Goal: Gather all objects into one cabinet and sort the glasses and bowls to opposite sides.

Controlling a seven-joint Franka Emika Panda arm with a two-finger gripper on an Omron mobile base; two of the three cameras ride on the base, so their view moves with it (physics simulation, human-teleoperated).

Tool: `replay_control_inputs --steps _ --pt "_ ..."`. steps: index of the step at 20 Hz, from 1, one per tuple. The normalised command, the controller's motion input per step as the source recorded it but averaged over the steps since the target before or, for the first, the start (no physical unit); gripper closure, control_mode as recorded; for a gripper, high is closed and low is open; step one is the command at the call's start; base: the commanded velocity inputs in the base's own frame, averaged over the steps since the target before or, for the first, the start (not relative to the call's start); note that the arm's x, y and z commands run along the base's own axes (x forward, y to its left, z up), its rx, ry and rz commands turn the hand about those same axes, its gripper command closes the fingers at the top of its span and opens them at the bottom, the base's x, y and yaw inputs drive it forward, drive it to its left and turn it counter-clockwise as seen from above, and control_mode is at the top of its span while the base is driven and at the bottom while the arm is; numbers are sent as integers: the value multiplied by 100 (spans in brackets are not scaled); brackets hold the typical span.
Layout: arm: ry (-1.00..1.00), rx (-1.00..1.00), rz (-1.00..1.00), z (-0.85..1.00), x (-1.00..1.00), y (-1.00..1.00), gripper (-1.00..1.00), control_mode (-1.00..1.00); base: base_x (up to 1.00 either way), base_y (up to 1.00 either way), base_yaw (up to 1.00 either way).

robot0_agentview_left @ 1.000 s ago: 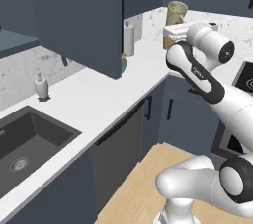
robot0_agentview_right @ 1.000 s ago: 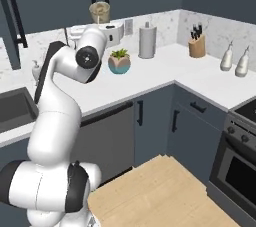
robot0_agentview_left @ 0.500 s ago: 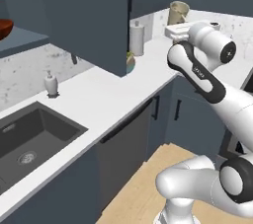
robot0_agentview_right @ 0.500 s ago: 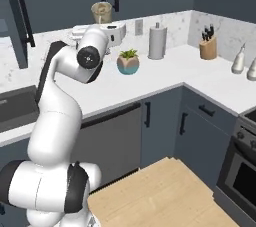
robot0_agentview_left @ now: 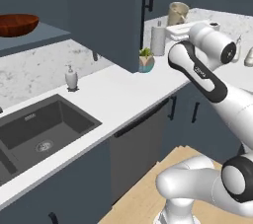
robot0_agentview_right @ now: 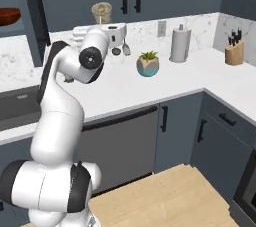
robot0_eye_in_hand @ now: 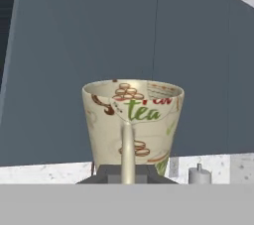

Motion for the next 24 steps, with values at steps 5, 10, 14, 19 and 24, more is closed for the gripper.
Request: replay_control_inputs --steps 5,10,14,19,24 --pt "0 0 0 0 0 0 100 100 -68 -4 0" --pt "0 0 0 0 0 0 100 100 -100 -4 0" --pt "0 0 0 0 0 0 100 100 -98 0 0" --pt "0 0 0 0 0 0 100 100 -84 7 0" --pt "0 0 0 0 0 0 100 100 -71 23 2"
